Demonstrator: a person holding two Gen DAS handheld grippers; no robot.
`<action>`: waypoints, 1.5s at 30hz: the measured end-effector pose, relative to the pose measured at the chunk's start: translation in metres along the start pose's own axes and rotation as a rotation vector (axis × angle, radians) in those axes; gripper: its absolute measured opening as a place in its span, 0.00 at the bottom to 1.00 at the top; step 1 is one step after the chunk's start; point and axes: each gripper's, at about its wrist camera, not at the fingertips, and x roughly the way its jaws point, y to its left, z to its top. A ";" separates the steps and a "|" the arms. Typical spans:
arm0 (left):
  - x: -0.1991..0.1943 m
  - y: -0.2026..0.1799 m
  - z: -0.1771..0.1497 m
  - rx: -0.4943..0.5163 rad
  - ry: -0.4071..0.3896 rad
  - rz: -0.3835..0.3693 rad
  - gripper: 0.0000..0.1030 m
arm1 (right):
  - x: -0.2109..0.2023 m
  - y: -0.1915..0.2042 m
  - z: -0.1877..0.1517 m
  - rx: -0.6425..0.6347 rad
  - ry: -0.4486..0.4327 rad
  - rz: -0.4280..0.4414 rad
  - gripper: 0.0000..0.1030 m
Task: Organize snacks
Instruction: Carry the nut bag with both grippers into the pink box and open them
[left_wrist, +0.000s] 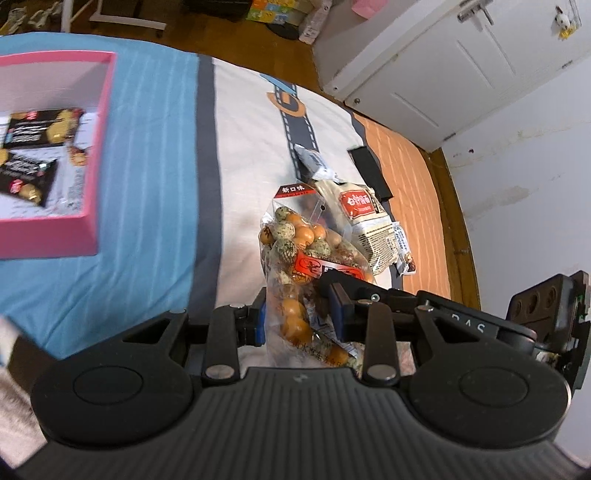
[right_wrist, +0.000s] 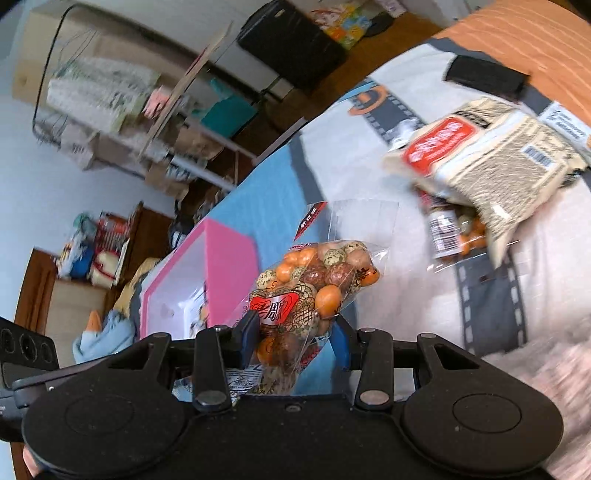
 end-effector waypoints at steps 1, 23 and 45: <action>-0.006 0.002 -0.002 -0.001 -0.009 0.003 0.30 | 0.001 0.006 -0.002 -0.015 0.007 0.004 0.45; -0.103 0.129 0.020 -0.167 -0.271 0.087 0.33 | 0.118 0.153 0.011 -0.445 0.165 0.130 0.45; -0.074 0.129 0.028 0.067 -0.369 0.443 0.56 | 0.082 0.178 0.013 -0.875 0.066 -0.058 0.64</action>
